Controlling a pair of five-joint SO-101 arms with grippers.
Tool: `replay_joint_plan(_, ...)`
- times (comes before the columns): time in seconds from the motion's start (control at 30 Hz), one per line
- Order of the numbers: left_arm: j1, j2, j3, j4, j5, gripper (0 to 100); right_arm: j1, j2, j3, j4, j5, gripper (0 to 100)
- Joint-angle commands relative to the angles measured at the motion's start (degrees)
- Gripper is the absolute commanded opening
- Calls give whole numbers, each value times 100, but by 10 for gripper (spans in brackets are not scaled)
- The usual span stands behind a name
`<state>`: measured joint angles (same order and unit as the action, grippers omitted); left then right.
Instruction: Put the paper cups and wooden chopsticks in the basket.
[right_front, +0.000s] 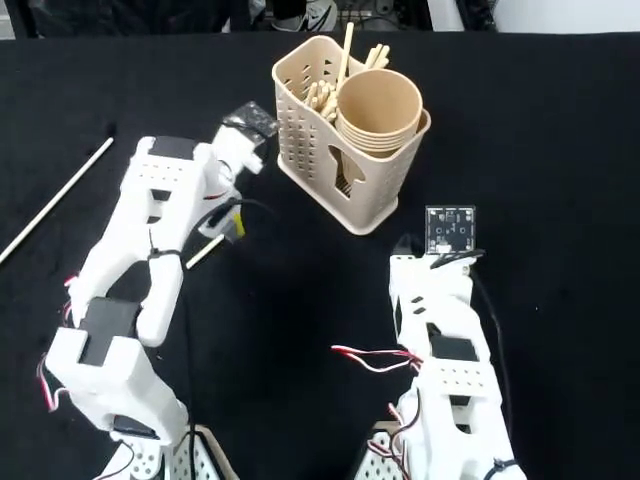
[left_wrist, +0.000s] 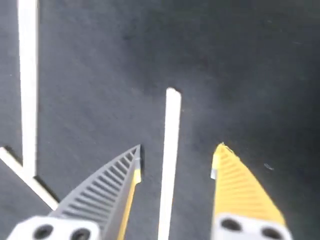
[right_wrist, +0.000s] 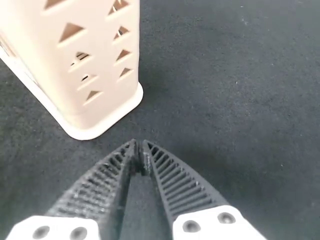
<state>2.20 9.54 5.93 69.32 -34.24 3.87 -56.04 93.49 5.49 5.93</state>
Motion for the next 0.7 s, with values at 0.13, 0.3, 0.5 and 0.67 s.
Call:
replay_joint_plan(0.13, -198, 1477, -699, -475, -229, 227, -62, -84, -31, -123, 53, 15)
replay_joint_plan(0.3, -145, 1670, -840, -378, -624, 27, -53, -84, -31, -123, 53, 15)
replay_joint_plan(0.5, -66, 1187, -884, 343, -615, 28, -62, -84, -31, -123, 53, 15)
replay_joint_plan(0.67, 22, -44, -541, 615, -158, 27, -53, -84, -31, -123, 53, 15)
